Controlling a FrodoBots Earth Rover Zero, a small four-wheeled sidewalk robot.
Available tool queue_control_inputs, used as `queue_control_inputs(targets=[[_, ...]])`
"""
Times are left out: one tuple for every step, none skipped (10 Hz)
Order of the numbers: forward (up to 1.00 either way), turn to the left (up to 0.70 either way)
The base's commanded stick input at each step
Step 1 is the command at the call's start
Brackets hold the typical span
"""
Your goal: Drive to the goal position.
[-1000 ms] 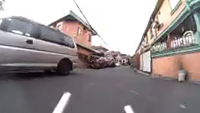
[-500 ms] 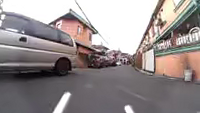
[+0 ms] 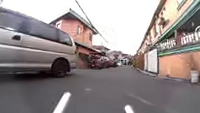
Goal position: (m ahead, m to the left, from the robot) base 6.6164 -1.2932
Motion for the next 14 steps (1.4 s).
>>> queue_control_inputs(targets=[[0.7, -0.35], [0.7, -0.35], [0.7, -0.35], [0.7, -0.35], [0.7, -0.35], [0.7, -0.35], [0.7, -0.35], [0.7, -0.35], [0.7, -0.35], [0.63, -0.45], [0.53, -0.45], [0.45, 0.0], [0.46, 0.0], [0.6, 0.0]])
